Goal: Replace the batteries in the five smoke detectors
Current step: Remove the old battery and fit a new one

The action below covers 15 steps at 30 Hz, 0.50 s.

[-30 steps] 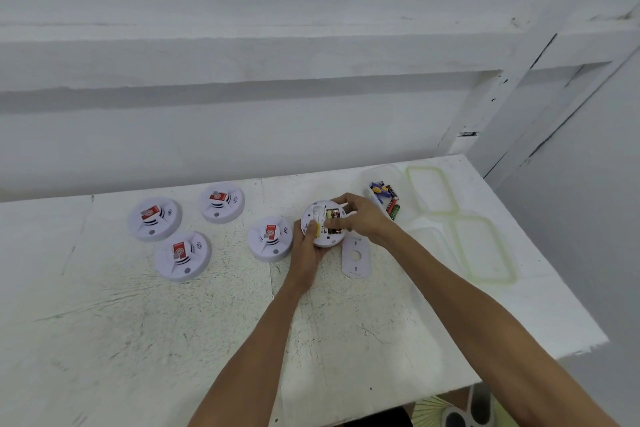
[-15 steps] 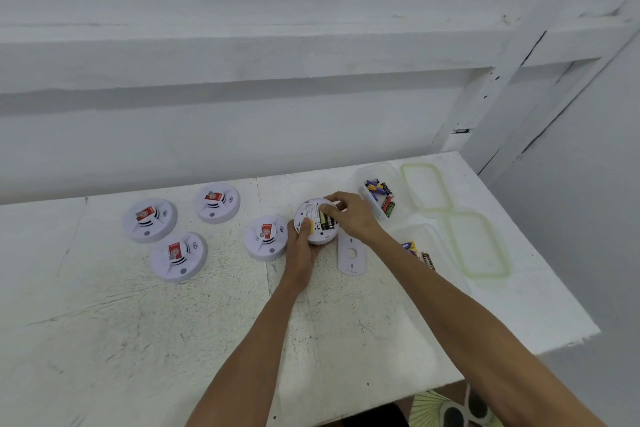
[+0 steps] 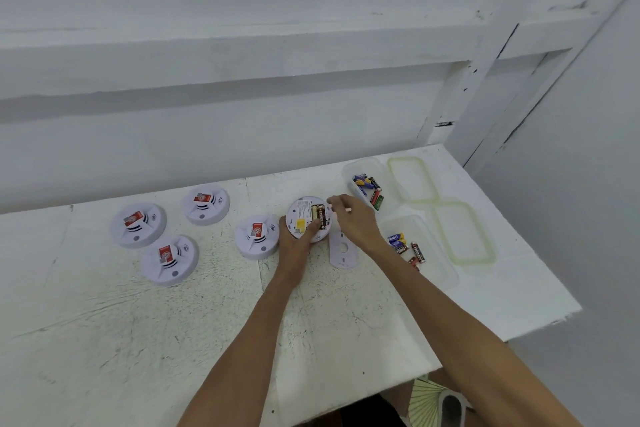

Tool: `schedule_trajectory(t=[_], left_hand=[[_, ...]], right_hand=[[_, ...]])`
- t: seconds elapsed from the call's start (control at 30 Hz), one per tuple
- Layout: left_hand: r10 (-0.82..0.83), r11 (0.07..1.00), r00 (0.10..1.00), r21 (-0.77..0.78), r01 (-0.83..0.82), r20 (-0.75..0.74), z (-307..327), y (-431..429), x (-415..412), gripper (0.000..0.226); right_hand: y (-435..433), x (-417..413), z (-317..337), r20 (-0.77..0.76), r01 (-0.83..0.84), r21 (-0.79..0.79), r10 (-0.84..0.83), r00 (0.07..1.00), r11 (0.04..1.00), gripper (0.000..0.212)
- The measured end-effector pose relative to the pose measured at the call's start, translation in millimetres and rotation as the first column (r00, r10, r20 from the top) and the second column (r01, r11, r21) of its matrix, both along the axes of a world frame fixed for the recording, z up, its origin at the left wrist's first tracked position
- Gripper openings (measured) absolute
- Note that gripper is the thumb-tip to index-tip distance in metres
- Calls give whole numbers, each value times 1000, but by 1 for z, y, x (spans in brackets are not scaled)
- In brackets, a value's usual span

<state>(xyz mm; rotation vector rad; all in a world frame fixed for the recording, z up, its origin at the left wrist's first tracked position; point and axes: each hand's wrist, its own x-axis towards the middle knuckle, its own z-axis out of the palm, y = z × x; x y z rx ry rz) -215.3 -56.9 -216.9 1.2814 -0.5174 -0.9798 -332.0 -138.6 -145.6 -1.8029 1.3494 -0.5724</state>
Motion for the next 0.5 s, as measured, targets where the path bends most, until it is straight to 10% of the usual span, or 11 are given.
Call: schedule_trajectory(t=[0.23,0.5], left_hand=[[0,1000,998,18,-2,69,2,0,-5,43],[-12,998,986,55,21,-168,3,-2,-4,17]], right_hand=[[41,-21,-26,-559,-92,-152,-8,829,984,54],[56,-25,-33,-616,-75,-199,-65,785,977,69]])
